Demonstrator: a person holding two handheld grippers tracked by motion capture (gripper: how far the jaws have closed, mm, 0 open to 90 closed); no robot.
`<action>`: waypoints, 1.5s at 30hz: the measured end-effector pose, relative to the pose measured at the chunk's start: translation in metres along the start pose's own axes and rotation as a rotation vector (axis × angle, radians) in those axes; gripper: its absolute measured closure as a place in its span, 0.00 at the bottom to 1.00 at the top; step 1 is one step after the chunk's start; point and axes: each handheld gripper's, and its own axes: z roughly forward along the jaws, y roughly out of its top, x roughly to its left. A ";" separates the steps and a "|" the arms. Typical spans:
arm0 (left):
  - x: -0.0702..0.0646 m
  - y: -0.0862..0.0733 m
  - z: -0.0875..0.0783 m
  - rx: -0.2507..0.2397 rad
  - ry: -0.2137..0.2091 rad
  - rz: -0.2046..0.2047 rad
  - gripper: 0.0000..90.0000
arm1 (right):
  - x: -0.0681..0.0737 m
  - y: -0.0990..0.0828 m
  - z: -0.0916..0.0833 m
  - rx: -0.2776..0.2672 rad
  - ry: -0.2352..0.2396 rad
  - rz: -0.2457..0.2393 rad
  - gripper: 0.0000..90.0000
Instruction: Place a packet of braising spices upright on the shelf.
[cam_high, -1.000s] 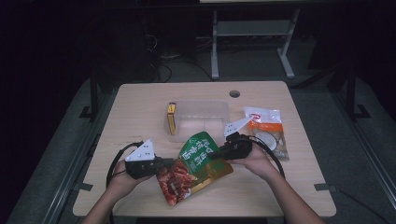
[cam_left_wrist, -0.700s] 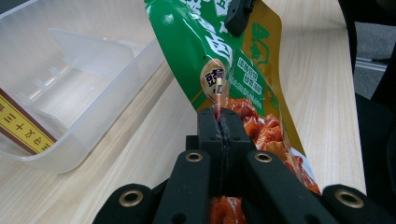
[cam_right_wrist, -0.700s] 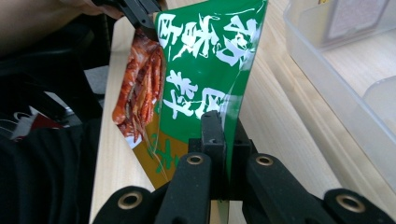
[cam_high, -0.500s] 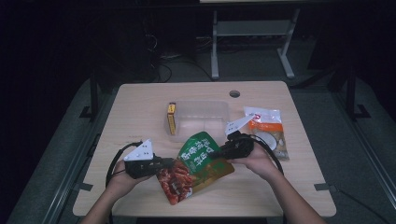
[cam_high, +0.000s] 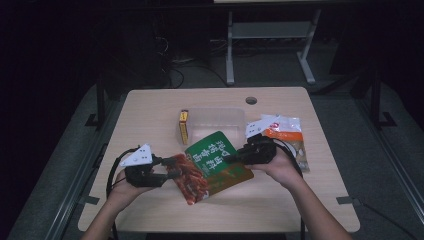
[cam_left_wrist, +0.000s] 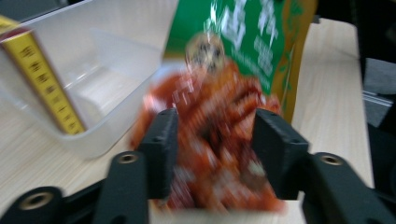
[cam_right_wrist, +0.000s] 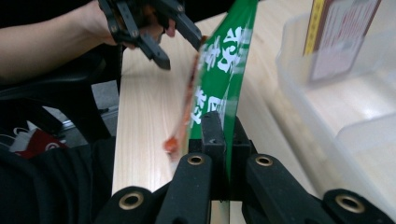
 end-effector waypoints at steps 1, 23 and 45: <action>0.001 -0.001 -0.001 0.007 0.005 0.005 0.47 | 0.003 0.007 -0.004 -0.007 -0.010 -0.014 1.00; 0.011 -0.018 0.002 0.062 0.043 -0.047 0.24 | 0.011 0.039 -0.034 -0.004 -0.113 -0.048 1.00; 0.010 -0.024 0.013 0.181 0.034 -0.064 0.14 | -0.002 0.068 -0.062 0.007 -0.257 0.001 1.00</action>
